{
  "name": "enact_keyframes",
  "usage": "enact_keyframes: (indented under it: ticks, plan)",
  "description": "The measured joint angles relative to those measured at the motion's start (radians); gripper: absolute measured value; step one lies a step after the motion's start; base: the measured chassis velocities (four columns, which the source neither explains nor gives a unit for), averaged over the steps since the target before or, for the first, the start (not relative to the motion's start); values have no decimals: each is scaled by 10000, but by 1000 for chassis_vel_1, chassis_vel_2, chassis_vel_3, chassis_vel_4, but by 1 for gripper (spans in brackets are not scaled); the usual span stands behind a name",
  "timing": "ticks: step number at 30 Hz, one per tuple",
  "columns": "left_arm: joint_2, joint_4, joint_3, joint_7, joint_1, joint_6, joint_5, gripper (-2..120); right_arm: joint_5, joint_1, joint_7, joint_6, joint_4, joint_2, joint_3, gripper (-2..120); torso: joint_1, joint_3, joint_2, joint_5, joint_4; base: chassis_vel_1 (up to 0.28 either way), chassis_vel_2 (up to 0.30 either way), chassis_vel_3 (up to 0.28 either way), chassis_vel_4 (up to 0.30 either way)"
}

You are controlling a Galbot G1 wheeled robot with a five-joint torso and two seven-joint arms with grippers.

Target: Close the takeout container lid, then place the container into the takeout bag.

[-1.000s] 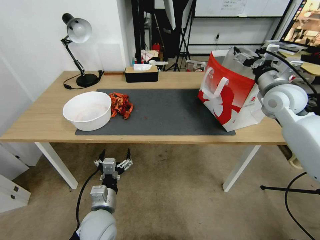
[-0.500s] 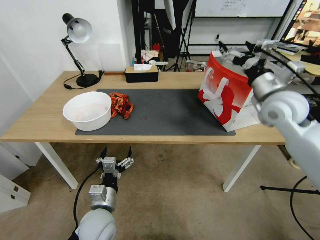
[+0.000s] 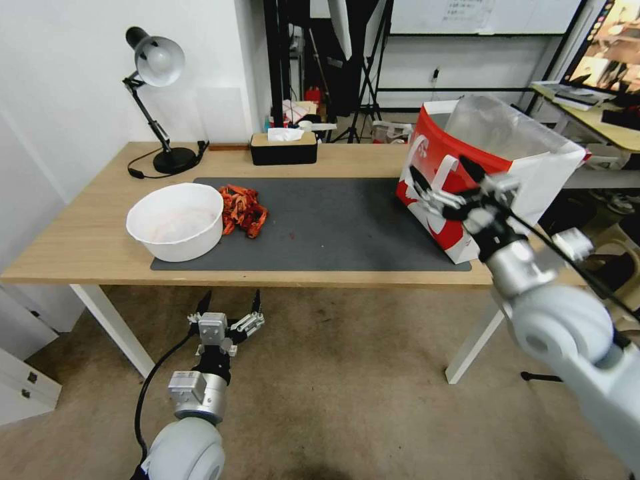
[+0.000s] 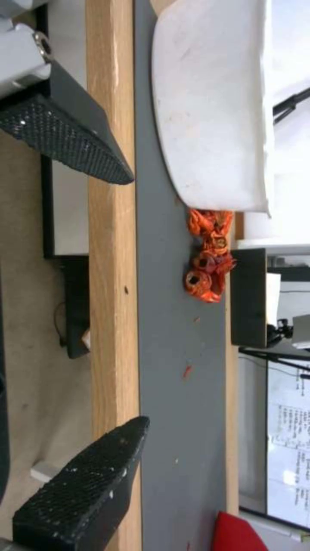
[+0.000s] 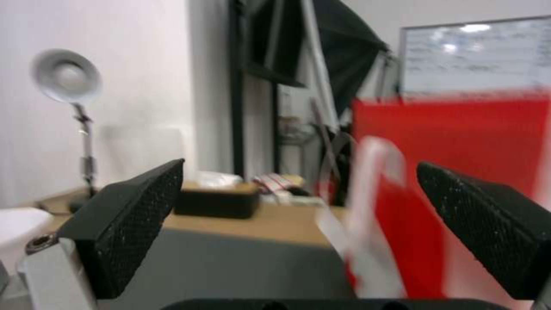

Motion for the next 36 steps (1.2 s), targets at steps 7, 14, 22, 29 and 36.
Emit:
enact_keyframes:
  ticks: [7, 14, 22, 29, 36]
  plan:
    - [14, -148, -35, 138, 76, 131, -84, 100, -1924, -3253, 5, 545, 438, 1777, 1610, 100, 0, 0, 1, 4, -4, 0, 0, 0, 0]
    - [-98, -103, 156, 220, 130, 219, 171, 100, -4069, -5890, -643, 1925, -4, 4043, 2302, 100, -1, 0, 1, 1, 0, 0, 0, 0, 0]
    - [-175, 126, 202, 312, 103, 11, 318, 100, -4967, -6673, -1155, 3123, -898, 5306, 2002, 100, 0, 0, 0, 4, -1, 0, 0, 0, 0]
    - [-227, 397, 211, 410, -12, -287, 344, 100, -5037, -6376, -1214, 3291, -1395, 5425, 1885, 100, 2, 2, -1, 2, -1, 0, 0, 0, 0]
    - [-222, 421, 211, 413, -13, -301, 359, 100, -5024, -6339, -1249, 3320, -1441, 5420, 1899, 100, 2, 2, -1, 3, -1, 0, 0, 0, 0]
